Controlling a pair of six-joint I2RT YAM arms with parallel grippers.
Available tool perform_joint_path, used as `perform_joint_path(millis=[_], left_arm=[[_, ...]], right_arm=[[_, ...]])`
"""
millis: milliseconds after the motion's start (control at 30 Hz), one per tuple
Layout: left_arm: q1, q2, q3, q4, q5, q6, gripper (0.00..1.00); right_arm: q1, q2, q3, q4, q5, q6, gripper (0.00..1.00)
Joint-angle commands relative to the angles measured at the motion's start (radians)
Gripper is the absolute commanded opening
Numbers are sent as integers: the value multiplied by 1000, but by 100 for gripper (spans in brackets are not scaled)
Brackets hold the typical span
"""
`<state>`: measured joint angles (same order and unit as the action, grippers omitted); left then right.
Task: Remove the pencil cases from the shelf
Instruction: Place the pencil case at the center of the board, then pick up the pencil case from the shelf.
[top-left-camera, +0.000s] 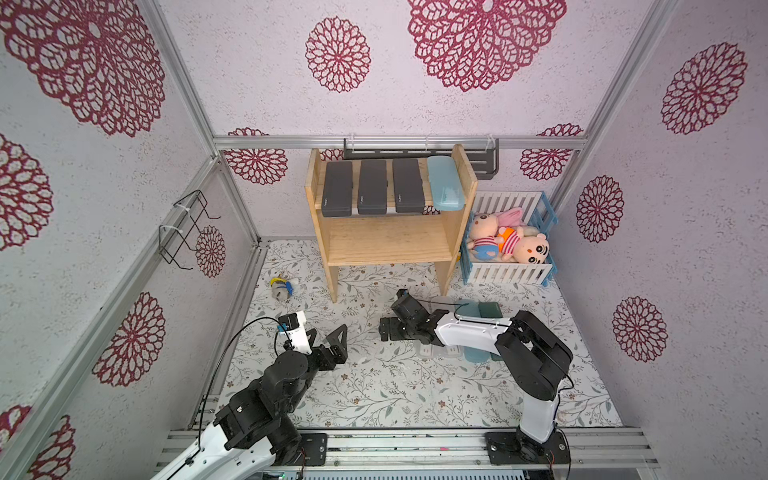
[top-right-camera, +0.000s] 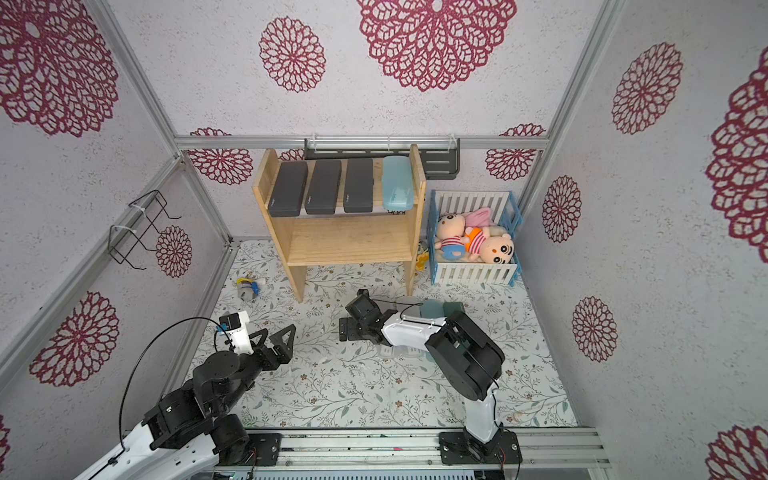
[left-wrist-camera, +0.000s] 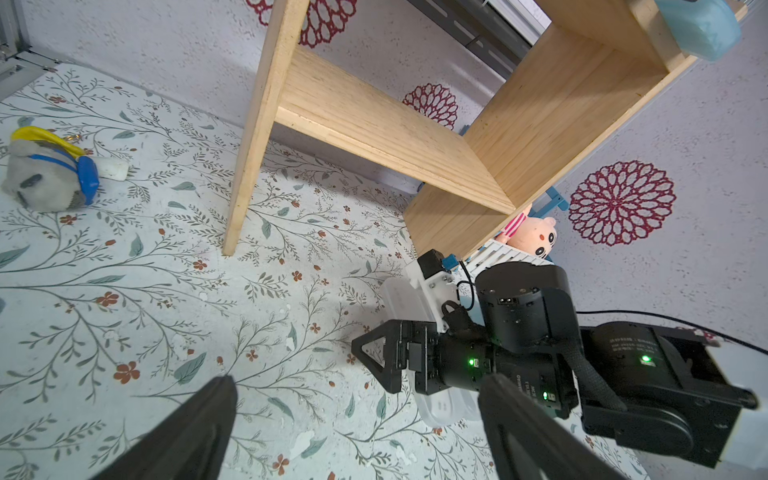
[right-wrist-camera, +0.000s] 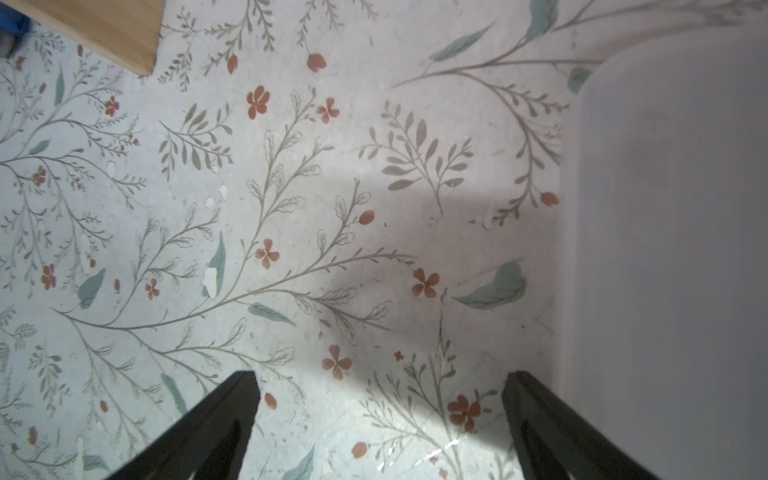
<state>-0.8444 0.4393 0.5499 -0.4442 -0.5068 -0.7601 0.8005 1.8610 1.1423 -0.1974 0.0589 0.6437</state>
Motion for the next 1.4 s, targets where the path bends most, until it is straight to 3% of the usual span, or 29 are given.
perform_joint_path(millis=[0,133,300,467,567,633,767,900,1000,1233,1367], left_arm=[[-7,22,18,44,18,6,97],[-8,79,48,108,71,-17,97],[-7,228,110,293,229,-80,97],[-8,406,217,493,397,-146,97],[-9,462,271,577,430,-185,97],[-10,449,280,609,384,-190,97],[-5,361,293,594,174,-158,97],[36,317,386,471,36,-159,97],[107,320,435,439,42,-174,97],[388,413,502,407,317,-382,97],[457,474,499,473,405,-432,97]], right_arm=[[1,-123,39,18,26,-26,99],[0,-237,38,10,59,-45,99],[-43,-436,-40,0,74,-43,99],[-196,-671,-196,-37,30,-36,99],[-303,-800,-265,-88,4,-53,99],[-350,-869,-285,-122,-2,-68,99],[-400,-942,-293,-172,-19,-94,99],[-412,-940,-291,-164,-54,-97,99],[-413,-924,-287,-143,-75,-93,99],[-413,-894,-251,-112,-91,-90,99],[-412,-878,-226,-108,-87,-97,99]])
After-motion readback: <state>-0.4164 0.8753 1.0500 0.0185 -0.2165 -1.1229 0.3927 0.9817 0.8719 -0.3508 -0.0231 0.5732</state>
